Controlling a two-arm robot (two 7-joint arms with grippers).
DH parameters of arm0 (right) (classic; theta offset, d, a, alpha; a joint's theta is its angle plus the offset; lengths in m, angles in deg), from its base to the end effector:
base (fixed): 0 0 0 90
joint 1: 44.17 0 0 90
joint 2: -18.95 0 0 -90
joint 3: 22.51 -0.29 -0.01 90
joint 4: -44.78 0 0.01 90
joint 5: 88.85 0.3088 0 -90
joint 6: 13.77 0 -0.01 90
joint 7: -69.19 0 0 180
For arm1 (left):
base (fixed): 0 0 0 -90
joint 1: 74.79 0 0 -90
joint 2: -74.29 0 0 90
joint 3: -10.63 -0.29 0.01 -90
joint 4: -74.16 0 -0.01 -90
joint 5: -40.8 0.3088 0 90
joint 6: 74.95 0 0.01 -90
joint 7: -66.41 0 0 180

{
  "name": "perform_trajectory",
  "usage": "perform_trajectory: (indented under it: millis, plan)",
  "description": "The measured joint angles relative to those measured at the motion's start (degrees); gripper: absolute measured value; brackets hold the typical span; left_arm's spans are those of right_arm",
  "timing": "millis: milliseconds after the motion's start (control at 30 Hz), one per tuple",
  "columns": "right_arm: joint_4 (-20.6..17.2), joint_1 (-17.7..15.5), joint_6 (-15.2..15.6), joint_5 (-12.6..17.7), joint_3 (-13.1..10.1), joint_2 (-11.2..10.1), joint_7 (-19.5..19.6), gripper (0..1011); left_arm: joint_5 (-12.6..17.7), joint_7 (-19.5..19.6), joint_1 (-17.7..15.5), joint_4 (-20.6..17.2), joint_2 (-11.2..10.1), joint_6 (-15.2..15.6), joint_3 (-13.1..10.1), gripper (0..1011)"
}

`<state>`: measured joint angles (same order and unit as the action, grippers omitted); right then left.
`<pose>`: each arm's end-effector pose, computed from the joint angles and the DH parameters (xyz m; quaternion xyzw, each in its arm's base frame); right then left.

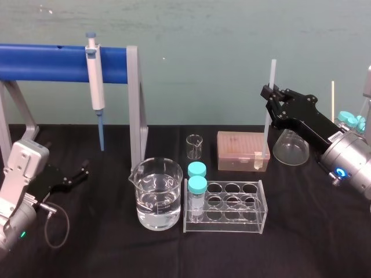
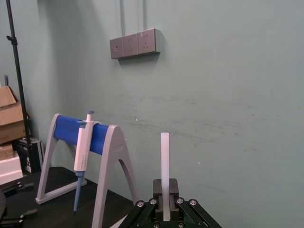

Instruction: Pick up the stirring rod with one hand, then place it down.

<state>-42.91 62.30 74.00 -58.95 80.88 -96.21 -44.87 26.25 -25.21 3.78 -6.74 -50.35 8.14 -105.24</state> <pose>0.3955 -0.0642 -0.2116 0.0717 -0.0614 -0.4568 0.8846 0.3581 0.0826 -0.3023 0.1414 -0.1324 0.5799 0.7913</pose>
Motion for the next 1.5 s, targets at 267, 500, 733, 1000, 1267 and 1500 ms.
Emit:
perform_trajectory:
  millis: [267, 500, 733, 1000, 1267, 1500]
  plan:
    - [-0.31, -0.23, 0.02, -0.09, -0.07, -0.09, 0.08, 68, 0.0, 0.0, 0.0, 0.0, 0.0, 0.0, 0.0, 1000]
    - [0.13, -0.15, 0.11, -0.1, 0.07, -0.2, -0.24, 67, 0.0, 0.0, 0.0, 0.0, 0.0, 0.0, 0.0, 1000]
    - [1.48, 0.42, -0.09, 1.26, 1.82, -0.93, -4.55, 67, 0.0, 0.0, 0.0, 0.0, 0.0, 0.0, 0.0, 1000]
    - [3.58, 1.49, -1.38, 4.13, 3.99, -1.4, -9.65, 68, 0.0, 0.0, 0.0, 0.0, 0.0, 0.0, 0.0, 1000]
    - [6.29, 2.56, -1.73, 5.14, 6.22, -1.26, -10.68, 68, 0.0, 0.0, 0.0, 0.0, -0.01, 0.0, 0.0, 1000]
    - [8.21, 3.22, -2.14, 5.62, 7.41, -0.63, -10.99, 67, 0.0, 0.0, 0.0, 0.0, 0.0, 0.0, 0.0, 1000]
